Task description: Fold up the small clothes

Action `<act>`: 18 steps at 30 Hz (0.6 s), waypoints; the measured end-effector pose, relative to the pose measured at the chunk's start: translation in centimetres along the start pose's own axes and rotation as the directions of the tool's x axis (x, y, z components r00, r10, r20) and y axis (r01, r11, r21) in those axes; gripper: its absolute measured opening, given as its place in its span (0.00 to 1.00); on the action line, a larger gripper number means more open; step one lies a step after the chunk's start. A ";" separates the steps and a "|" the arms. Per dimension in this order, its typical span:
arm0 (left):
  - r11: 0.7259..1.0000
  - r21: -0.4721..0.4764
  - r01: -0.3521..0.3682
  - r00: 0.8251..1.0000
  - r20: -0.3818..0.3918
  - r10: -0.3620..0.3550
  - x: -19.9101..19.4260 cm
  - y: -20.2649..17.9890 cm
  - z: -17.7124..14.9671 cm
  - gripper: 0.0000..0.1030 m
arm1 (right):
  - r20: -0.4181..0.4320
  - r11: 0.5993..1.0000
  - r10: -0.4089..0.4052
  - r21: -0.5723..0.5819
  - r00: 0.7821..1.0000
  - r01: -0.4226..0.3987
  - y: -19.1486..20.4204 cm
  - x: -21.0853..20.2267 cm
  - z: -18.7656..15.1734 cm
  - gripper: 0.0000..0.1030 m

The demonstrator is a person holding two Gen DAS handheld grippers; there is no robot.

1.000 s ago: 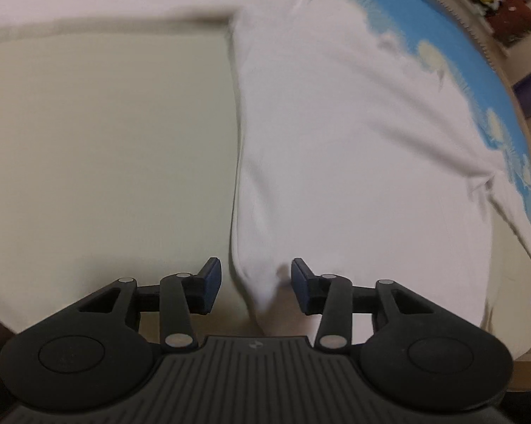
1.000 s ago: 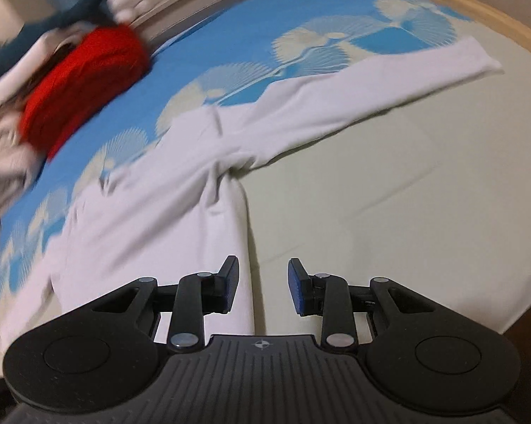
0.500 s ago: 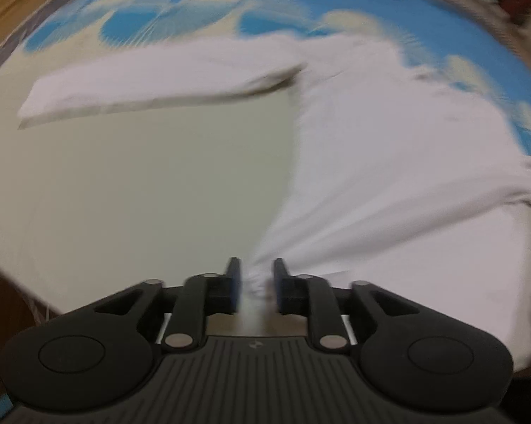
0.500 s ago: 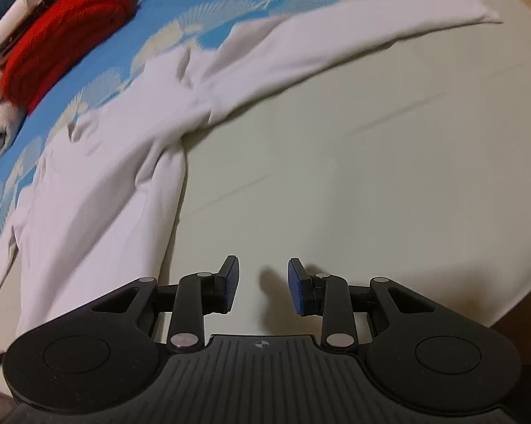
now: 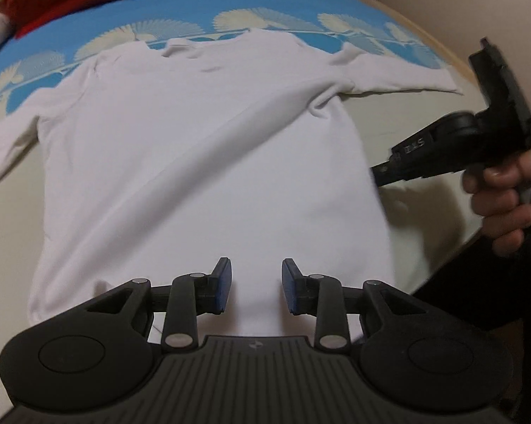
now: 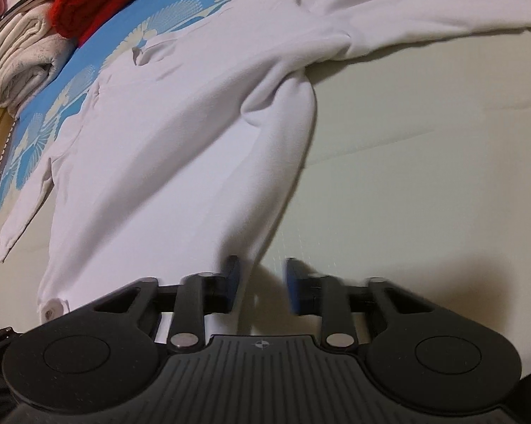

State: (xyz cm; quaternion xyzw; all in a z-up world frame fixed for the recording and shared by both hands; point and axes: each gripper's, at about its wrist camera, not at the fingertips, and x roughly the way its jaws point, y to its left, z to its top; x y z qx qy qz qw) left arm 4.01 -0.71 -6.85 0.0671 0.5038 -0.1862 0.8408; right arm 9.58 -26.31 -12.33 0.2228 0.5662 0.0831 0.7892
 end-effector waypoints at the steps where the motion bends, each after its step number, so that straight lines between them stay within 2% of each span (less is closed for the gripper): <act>1: 1.000 -0.029 -0.007 1.000 -0.003 0.007 0.2 0.5 0.3 0.34 | 0.000 1.000 0.004 0.006 1.000 -0.004 0.2 0.0 0.3 0.00; 4: 0.995 -0.101 0.005 1.000 0.031 -0.002 -0.6 2.8 1.1 0.34 | 0.053 0.998 0.062 0.022 0.997 -0.063 1.3 -0.8 1.7 0.00; 7: 0.994 -0.072 0.081 0.995 0.072 -0.076 -1.4 1.8 1.2 0.48 | 0.101 0.993 0.117 0.019 0.988 -0.120 2.6 -0.6 3.0 0.01; 10: 0.990 0.022 0.138 0.989 0.050 -0.139 -0.3 -1.6 1.7 0.52 | 0.029 0.991 0.114 0.070 0.993 -0.115 2.8 1.6 3.7 0.03; 12: 0.986 0.056 0.155 0.987 0.043 -0.157 0.4 -3.4 2.2 0.57 | -0.013 0.986 0.144 0.091 0.989 -0.142 3.1 2.5 3.7 0.03; 15: 0.980 0.074 0.186 0.982 0.007 -0.187 2.6 -5.6 3.1 0.58 | 0.004 0.981 0.183 0.069 0.983 -0.183 3.8 1.9 4.2 0.03; 18: 0.979 0.077 0.188 0.982 -0.041 -0.185 4.8 -7.5 3.5 0.58 | 0.058 0.974 0.203 0.093 0.977 -0.208 2.5 0.0 4.6 0.03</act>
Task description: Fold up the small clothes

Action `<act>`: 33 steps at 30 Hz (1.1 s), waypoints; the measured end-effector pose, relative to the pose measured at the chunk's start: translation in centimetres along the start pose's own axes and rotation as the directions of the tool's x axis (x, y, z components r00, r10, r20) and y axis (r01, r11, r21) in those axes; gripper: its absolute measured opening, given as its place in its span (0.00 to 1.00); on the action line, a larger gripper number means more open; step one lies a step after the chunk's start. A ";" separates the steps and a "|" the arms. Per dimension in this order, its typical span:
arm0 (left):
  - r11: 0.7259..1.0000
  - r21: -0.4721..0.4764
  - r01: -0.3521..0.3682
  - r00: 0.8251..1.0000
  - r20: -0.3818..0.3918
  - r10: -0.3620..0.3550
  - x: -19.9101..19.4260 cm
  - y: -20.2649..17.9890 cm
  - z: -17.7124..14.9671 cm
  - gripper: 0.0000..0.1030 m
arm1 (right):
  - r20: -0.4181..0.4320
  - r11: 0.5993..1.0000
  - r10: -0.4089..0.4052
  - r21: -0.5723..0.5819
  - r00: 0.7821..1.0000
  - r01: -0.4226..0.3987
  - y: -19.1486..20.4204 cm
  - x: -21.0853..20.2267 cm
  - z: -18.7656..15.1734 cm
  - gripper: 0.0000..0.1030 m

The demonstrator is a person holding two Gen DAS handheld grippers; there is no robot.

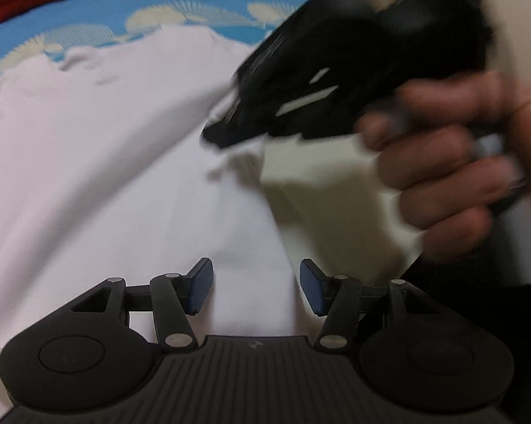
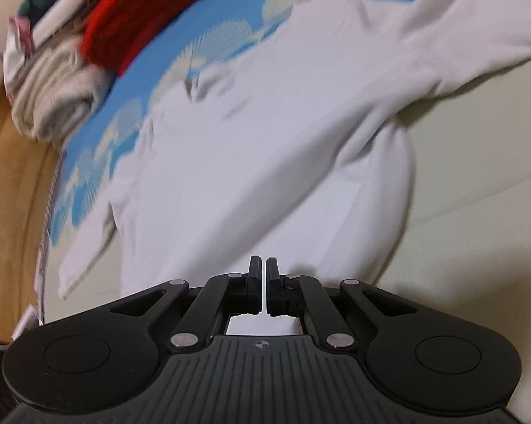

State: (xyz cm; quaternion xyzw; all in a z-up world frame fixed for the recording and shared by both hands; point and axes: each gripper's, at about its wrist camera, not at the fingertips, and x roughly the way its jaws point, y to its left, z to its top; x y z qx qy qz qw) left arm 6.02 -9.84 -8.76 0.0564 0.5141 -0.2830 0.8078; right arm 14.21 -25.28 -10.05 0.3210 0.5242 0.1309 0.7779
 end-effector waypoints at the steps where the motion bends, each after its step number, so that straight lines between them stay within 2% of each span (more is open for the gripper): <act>1: 1.000 0.009 0.000 1.000 -0.015 0.000 0.8 -0.5 0.0 0.58 | 0.023 1.000 -0.003 0.007 1.000 0.003 -0.5 -0.8 0.1 0.03; 3: 0.999 0.042 -0.021 0.999 -0.034 0.023 1.8 -1.4 -0.2 0.57 | 0.076 1.000 -0.030 0.006 0.997 0.030 -1.8 -2.9 0.2 0.04; 4: 0.995 0.084 -0.056 0.997 -0.051 0.060 2.4 -2.1 -0.2 0.43 | 0.097 0.999 -0.049 0.002 0.994 0.049 -2.4 -3.7 0.1 0.06; 5: 0.984 0.145 -0.107 0.991 -0.063 0.117 3.0 -2.7 -0.3 0.18 | 0.114 0.998 -0.070 0.000 0.991 0.070 -3.0 -4.6 0.0 0.10; 6: 0.972 0.194 -0.136 0.986 -0.065 0.151 2.9 -2.9 -0.1 0.11 | 0.122 0.996 -0.086 0.001 0.989 0.087 -3.6 -5.1 -0.2 0.10; 7: 0.977 0.180 -0.116 0.989 -0.067 0.130 2.2 -2.1 0.2 0.04 | 0.124 0.995 -0.100 0.003 0.987 0.100 -4.2 -5.6 -0.5 0.11; 9: 0.998 -0.008 -0.069 0.998 -0.002 0.069 -0.6 1.7 1.9 0.04 | 0.114 0.993 -0.114 0.011 0.987 0.113 -5.2 -6.4 -1.2 0.11; 10: 0.986 -0.155 -0.061 0.996 0.049 0.069 -2.1 4.9 2.5 0.04 | 0.108 0.993 -0.114 0.009 0.988 0.114 -5.6 -6.7 -1.5 0.11; 11: 0.954 -0.289 -0.076 0.992 0.070 0.100 -2.9 7.8 2.6 0.04 | 0.102 0.994 -0.112 0.003 0.989 0.112 -5.7 -6.8 -1.9 0.11; 13: 0.851 -0.515 -0.102 0.988 0.047 0.148 -3.3 13.0 1.8 0.05 | 0.086 0.994 -0.103 -0.020 0.991 0.105 -5.7 -6.7 -2.6 0.13; 15: 0.799 -0.596 -0.082 0.993 0.018 0.115 -2.7 14.9 0.9 0.05 | 0.061 0.995 -0.089 -0.040 0.994 0.092 -5.1 -5.9 -2.9 0.20; 16: 0.788 -0.613 -0.063 0.995 0.021 0.095 -2.5 15.0 0.5 0.05 | 0.050 0.996 -0.081 -0.044 0.995 0.083 -4.7 -5.4 -3.0 0.25; 18: 0.775 -0.630 -0.047 0.997 0.022 0.078 -2.0 14.9 0.1 0.05 | 0.025 0.997 -0.064 -0.039 0.998 0.065 -3.9 -4.1 -3.1 0.30; 23: 0.770 -0.635 -0.059 0.997 0.006 0.082 -1.3 15.3 0.1 0.06 | -0.027 1.000 -0.021 -0.014 0.999 0.020 -1.6 -0.9 -3.2 0.44; 25: 0.764 -0.643 -0.049 0.997 0.016 0.077 -1.7 15.4 0.1 0.07 | -0.063 1.000 0.003 0.003 0.998 -0.002 -0.8 0.7 -3.4 0.46; 29: 0.763 -0.646 -0.031 0.997 0.030 0.066 -2.8 15.5 -0.1 0.08 | -0.118 0.999 0.000 0.052 0.993 0.006 0.4 3.1 -3.7 0.45; 30: 0.764 -0.645 -0.022 0.998 0.037 0.060 -3.2 15.6 -0.2 0.09 | -0.130 0.998 0.009 0.061 0.992 -0.001 0.7 3.6 -3.9 0.39; 31: 0.766 -0.643 -0.017 0.997 0.044 0.059 -3.6 15.7 -0.3 0.15 | -0.140 0.998 0.024 0.063 0.990 -0.015 1.1 4.0 -3.9 0.12; 32: 0.767 -0.642 -0.016 0.996 0.054 0.065 -4.3 15.8 -0.5 0.22 | -0.140 0.998 0.039 0.055 0.989 -0.031 1.5 4.1 -4.0 0.03; 33: 0.767 -0.641 -0.019 0.995 0.064 0.078 -5.1 16.0 -0.7 0.24 | -0.134 0.999 0.045 0.037 0.990 -0.040 1.9 3.9 -4.0 0.03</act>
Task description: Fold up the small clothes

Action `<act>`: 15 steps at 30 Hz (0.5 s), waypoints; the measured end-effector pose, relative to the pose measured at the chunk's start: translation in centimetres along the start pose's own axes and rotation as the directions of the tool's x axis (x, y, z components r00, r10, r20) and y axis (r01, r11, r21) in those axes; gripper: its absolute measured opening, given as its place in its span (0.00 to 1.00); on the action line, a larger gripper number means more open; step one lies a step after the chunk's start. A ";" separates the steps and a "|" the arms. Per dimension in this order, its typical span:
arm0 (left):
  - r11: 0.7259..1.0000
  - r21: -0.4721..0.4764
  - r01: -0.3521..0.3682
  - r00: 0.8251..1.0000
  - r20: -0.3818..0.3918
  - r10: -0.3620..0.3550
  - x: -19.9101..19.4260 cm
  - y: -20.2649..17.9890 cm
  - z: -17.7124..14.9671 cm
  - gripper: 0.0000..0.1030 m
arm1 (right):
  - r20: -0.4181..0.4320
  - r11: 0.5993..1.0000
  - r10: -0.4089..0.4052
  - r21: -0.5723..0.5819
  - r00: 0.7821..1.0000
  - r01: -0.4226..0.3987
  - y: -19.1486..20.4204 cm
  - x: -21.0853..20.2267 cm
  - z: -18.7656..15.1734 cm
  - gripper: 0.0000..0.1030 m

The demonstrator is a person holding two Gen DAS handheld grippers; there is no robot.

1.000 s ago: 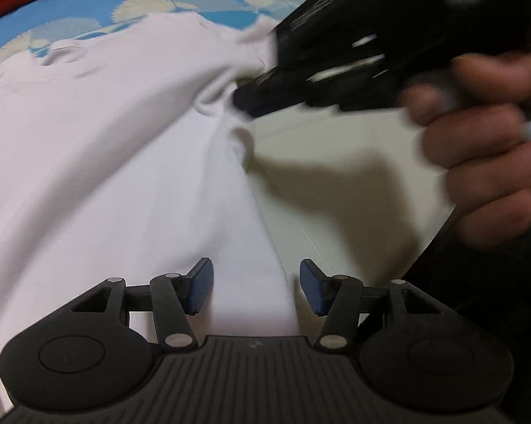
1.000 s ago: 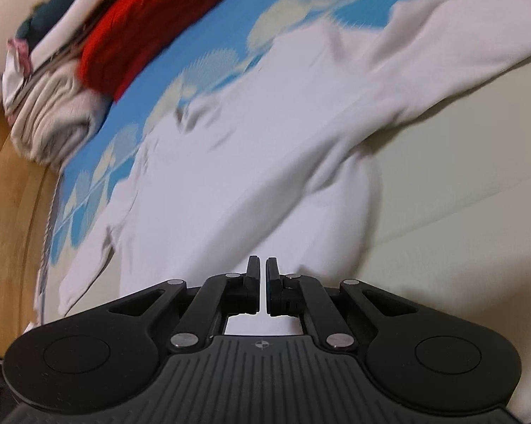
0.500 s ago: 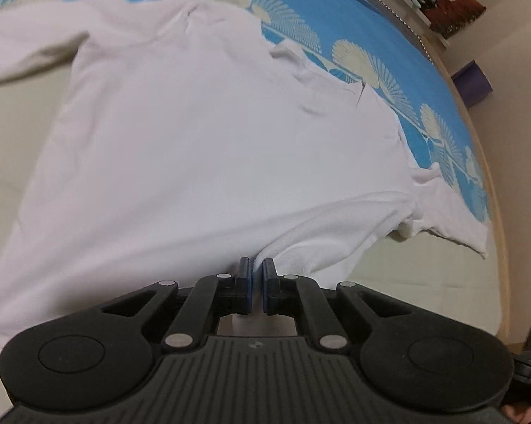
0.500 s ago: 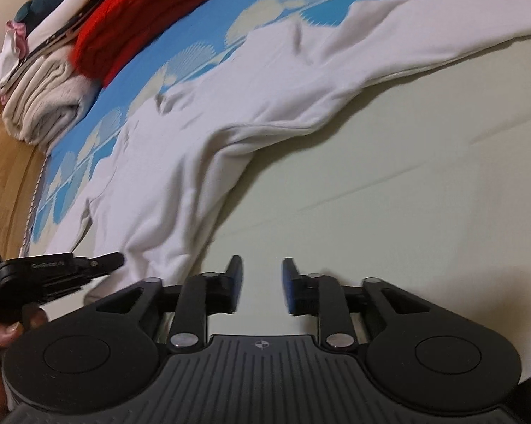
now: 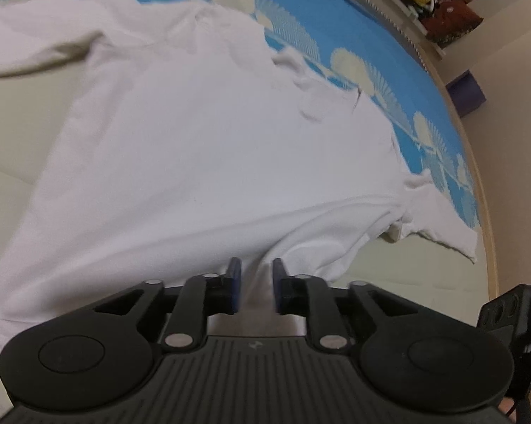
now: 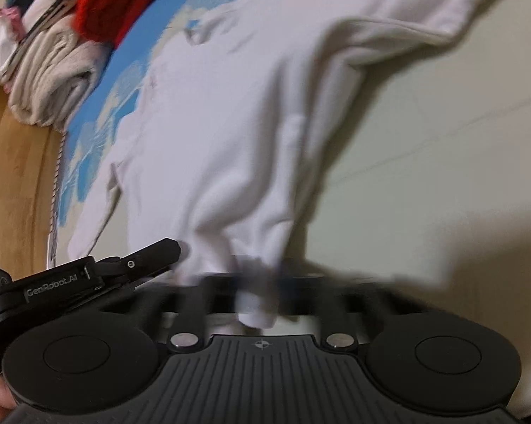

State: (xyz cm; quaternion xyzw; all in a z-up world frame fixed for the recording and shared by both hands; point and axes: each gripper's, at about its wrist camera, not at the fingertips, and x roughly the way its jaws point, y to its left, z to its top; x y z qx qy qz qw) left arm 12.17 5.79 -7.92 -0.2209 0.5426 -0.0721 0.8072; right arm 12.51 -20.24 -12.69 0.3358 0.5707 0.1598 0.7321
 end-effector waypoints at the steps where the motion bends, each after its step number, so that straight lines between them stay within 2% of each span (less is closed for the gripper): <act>1: 1.000 0.000 -0.008 1.000 0.022 0.008 -1.0 0.5 0.0 0.26 | 0.011 1.000 0.008 -0.015 1.000 -0.008 0.3 -0.4 0.0 0.02; 4: 0.999 -0.014 -0.049 0.996 0.077 0.050 -4.0 2.8 -0.1 0.38 | 0.068 0.999 0.016 -0.047 0.998 -0.012 0.1 -3.6 0.2 0.02; 6: 0.996 -0.039 -0.080 0.993 0.084 0.083 -5.2 4.6 -0.4 0.38 | 0.110 0.999 0.034 -0.045 0.993 -0.029 -0.9 -6.9 0.4 0.02; 10: 0.984 -0.044 -0.173 0.985 0.003 0.173 -5.2 8.0 -2.2 0.38 | 0.151 0.997 0.023 -0.073 0.988 -0.012 -4.6 -14.8 -0.3 0.02; 13: 0.970 -0.093 -0.224 0.974 -0.061 0.219 -5.3 10.3 -3.7 0.38 | 0.122 0.993 -0.074 -0.079 0.990 0.084 -8.5 -18.5 -1.6 0.01; 15: 0.971 -0.128 -0.200 0.980 -0.041 0.196 -6.5 11.2 -3.7 0.38 | 0.043 0.985 -0.164 -0.051 0.986 0.166 -11.4 -19.3 -2.7 0.01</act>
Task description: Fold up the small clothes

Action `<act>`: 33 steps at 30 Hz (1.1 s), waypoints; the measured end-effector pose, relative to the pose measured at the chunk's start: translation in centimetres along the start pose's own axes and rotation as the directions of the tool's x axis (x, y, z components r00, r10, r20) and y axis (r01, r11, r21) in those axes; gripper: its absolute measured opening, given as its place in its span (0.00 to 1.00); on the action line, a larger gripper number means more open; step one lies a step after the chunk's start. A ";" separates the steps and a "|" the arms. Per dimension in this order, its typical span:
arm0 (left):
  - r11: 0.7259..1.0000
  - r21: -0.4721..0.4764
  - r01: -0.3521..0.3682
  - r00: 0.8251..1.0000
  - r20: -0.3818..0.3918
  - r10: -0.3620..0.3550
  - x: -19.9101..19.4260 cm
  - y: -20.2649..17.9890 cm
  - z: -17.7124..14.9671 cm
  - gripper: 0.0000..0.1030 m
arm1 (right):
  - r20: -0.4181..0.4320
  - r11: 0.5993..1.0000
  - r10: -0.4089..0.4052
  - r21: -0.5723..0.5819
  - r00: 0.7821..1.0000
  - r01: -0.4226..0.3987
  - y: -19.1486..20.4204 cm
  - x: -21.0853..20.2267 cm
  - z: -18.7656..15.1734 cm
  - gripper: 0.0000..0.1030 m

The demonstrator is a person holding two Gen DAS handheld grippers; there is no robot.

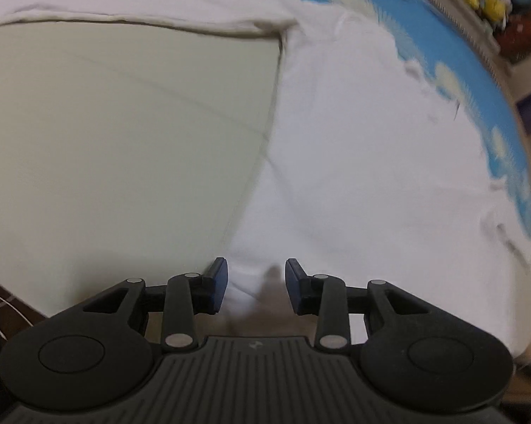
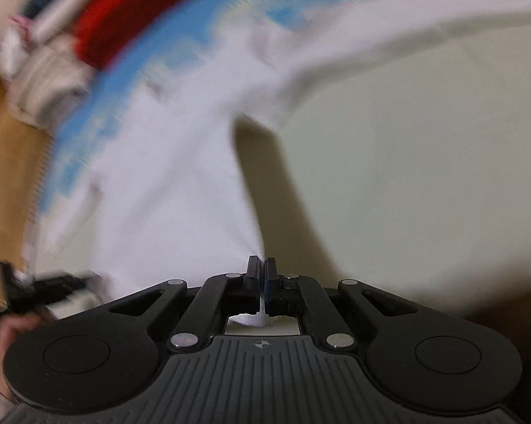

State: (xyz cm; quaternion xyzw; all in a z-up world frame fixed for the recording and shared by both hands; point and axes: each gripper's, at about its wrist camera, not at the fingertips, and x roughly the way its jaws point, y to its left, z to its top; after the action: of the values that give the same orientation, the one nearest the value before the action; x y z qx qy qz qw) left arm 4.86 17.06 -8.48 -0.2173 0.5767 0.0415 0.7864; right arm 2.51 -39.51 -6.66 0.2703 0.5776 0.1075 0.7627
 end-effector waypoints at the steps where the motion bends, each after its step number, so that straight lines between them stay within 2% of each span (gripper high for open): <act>1: 1.000 -0.018 0.008 1.000 0.014 -0.008 -0.6 0.4 0.2 0.40 | -0.033 0.998 -0.058 -0.008 0.998 0.058 -0.9 0.3 -0.7 0.01; 3: 0.999 -0.043 0.011 1.000 0.029 -0.009 -1.1 0.7 0.3 0.45 | -0.055 0.990 -0.137 -0.039 0.989 0.135 -1.3 1.1 -1.6 0.03; 6: 0.999 -0.041 0.011 1.000 -0.006 -0.011 -0.4 0.2 0.0 0.52 | -0.010 0.990 -0.143 -0.017 0.990 0.143 -0.9 1.6 -1.2 0.08; 8: 0.999 -0.034 0.017 0.999 -0.048 -0.018 0.6 -0.3 -0.3 0.57 | 0.032 0.989 -0.142 -0.021 0.989 0.143 -0.2 2.0 -0.5 0.26; 9: 0.999 -0.032 0.018 0.998 -0.064 -0.020 0.9 -0.6 -0.4 0.58 | 0.046 0.988 -0.154 -0.025 0.987 0.155 0.1 2.4 -0.1 0.38; 10: 0.999 -0.028 0.017 0.997 -0.080 -0.019 1.3 -0.9 -0.8 0.59 | 0.055 0.984 -0.174 -0.030 0.983 0.176 0.4 2.9 0.2 0.43; 13: 0.999 0.031 -0.019 0.995 -0.102 0.022 2.3 -1.6 -1.8 0.58 | 0.036 0.971 -0.229 -0.061 0.973 0.231 1.0 4.9 0.7 0.43; 15: 0.995 0.093 -0.048 0.995 -0.086 0.056 2.3 -2.0 -2.2 0.54 | 0.007 0.960 -0.263 -0.093 0.965 0.262 1.4 6.4 0.4 0.41; 16: 0.991 0.119 -0.057 0.995 -0.080 0.067 2.2 -2.0 -2.5 0.41 | -0.005 0.953 -0.283 -0.116 0.959 0.280 1.7 6.9 0.2 0.31; 17: 0.987 0.147 -0.072 0.994 -0.076 0.084 2.2 -2.3 -2.5 0.19 | -0.009 0.944 -0.301 -0.140 0.953 0.297 1.9 7.2 0.0 0.26; 18: 0.981 0.172 -0.084 0.992 -0.076 0.099 1.9 -2.2 -2.7 0.11 | -0.005 0.934 -0.322 -0.168 0.947 0.316 2.2 7.4 -0.3 0.11; 19: 0.977 0.193 -0.094 0.991 -0.072 0.110 1.4 -2.0 -2.8 0.08 | -0.003 0.928 -0.329 -0.186 0.944 0.323 2.8 7.5 -0.4 0.04; 22: 0.953 0.269 -0.140 0.987 -0.041 0.156 -0.2 -1.7 -3.4 0.02 | -0.019 0.937 -0.313 -0.171 0.950 0.306 2.8 7.4 -0.4 0.04; 25: 0.925 0.289 -0.246 0.962 -0.042 0.269 -0.4 -0.1 -3.9 0.03 | -0.033 0.935 -0.325 -0.165 0.945 0.315 2.7 7.7 -0.3 0.04; 27: 0.950 0.230 -0.209 0.973 -0.044 0.225 -0.9 0.8 -3.5 0.06 | -0.037 0.935 -0.326 -0.161 0.945 0.316 2.7 7.8 -0.3 0.04; 28: 0.968 0.192 -0.163 0.984 -0.037 0.173 -1.3 1.0 -3.3 0.14 | -0.041 0.934 -0.328 -0.160 0.944 0.318 2.8 7.9 -0.3 0.04; 29: 0.980 0.163 -0.115 0.992 -0.027 0.121 -1.7 1.0 -3.0 0.28 | -0.042 0.934 -0.331 -0.159 0.943 0.321 2.9 7.9 -0.3 0.04; 31: 0.986 0.153 -0.063 0.998 -0.011 0.065 -1.6 0.4 -2.8 0.40 | -0.039 0.931 -0.337 -0.164 0.941 0.326 3.1 8.0 -0.4 0.05; 33: 0.984 0.169 -0.065 0.997 -0.039 0.072 -0.4 0.0 -2.9 0.40 | -0.034 0.927 -0.341 -0.180 0.939 0.330 3.3 8.0 -0.5 0.03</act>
State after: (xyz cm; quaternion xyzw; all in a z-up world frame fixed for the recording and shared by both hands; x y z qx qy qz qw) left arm 2.15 15.98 -8.77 -0.1315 0.6028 0.0150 0.7868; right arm 4.99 -32.81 -11.56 0.0974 0.6282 0.0334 0.7712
